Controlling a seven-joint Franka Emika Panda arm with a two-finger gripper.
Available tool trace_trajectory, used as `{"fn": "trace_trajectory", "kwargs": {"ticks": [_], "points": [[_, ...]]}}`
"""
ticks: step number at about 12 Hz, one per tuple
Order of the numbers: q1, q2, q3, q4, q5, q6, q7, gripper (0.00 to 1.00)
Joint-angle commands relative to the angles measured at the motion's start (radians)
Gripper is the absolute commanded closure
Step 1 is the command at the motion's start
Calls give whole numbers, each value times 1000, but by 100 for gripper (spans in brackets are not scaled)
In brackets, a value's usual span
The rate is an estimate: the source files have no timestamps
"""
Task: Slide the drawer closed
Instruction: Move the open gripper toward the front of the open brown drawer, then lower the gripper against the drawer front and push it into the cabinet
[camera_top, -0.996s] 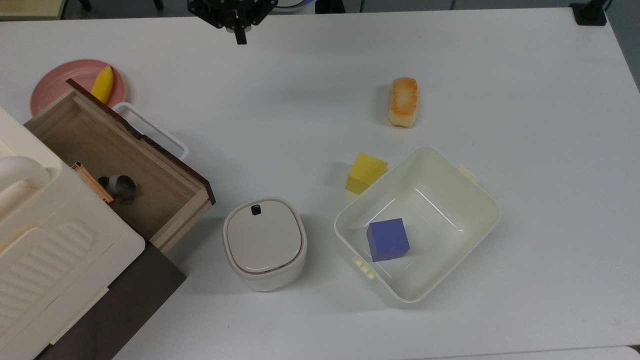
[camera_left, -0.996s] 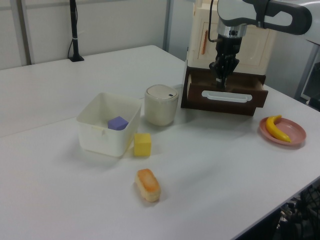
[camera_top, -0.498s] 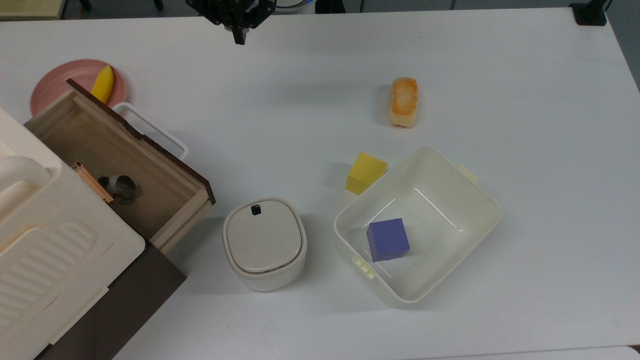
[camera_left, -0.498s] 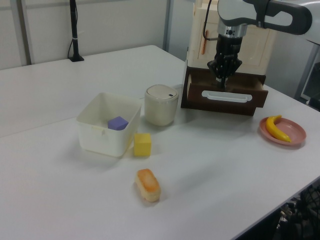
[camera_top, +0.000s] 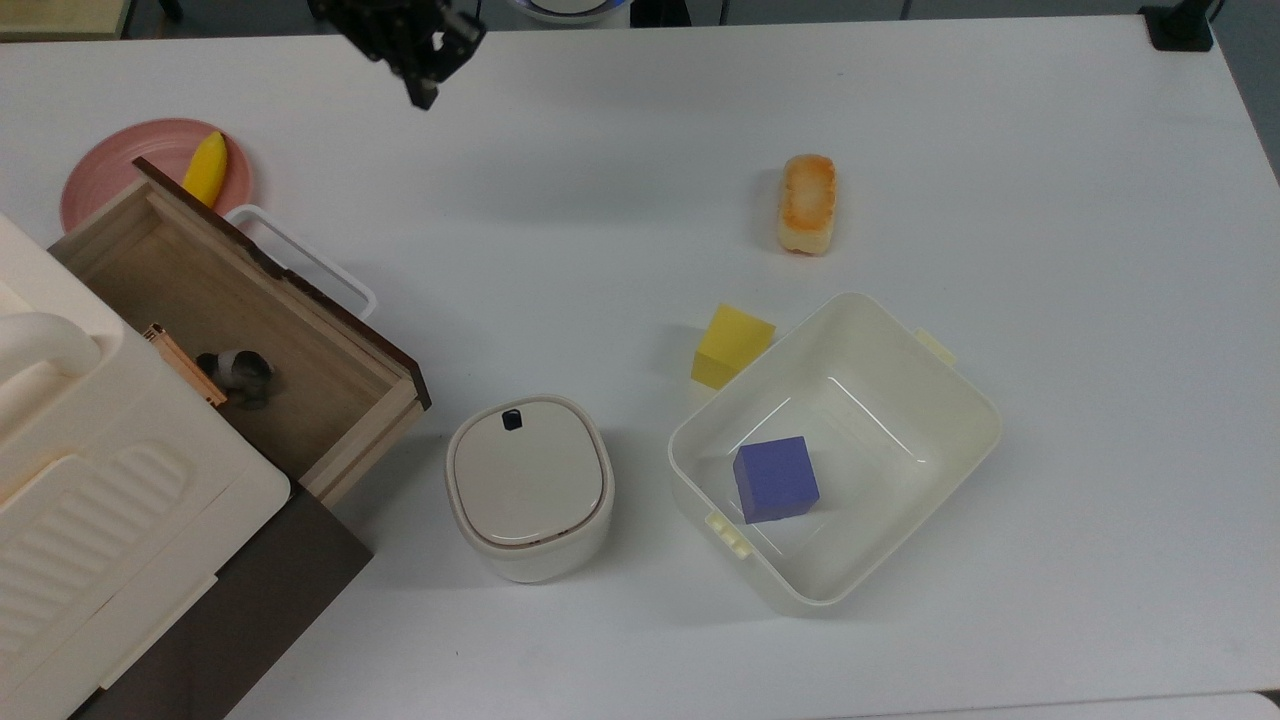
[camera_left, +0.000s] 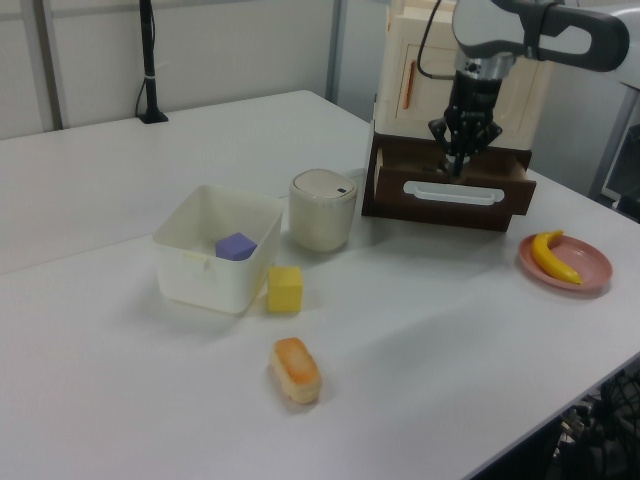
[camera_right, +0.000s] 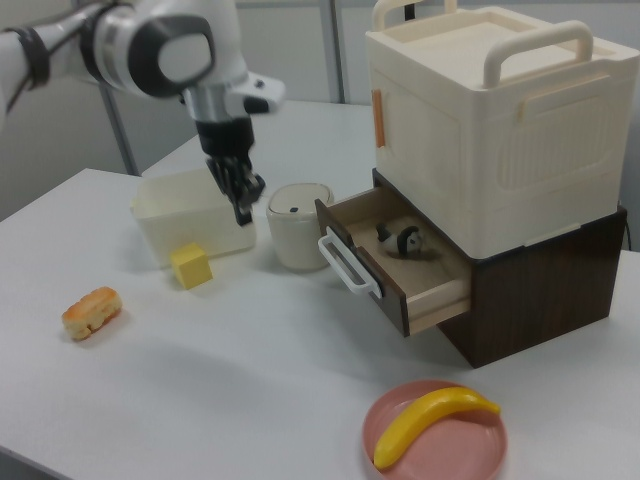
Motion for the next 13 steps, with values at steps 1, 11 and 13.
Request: {"fn": "trace_trajectory", "kwargs": {"ticks": [1, 11, 13], "points": [[-48, 9, -5, -150, 25, 179, 24, 100], [-189, 240, -8, -91, 26, 531, 26, 100], [-206, 281, -8, -23, 26, 558, 26, 100]]}}
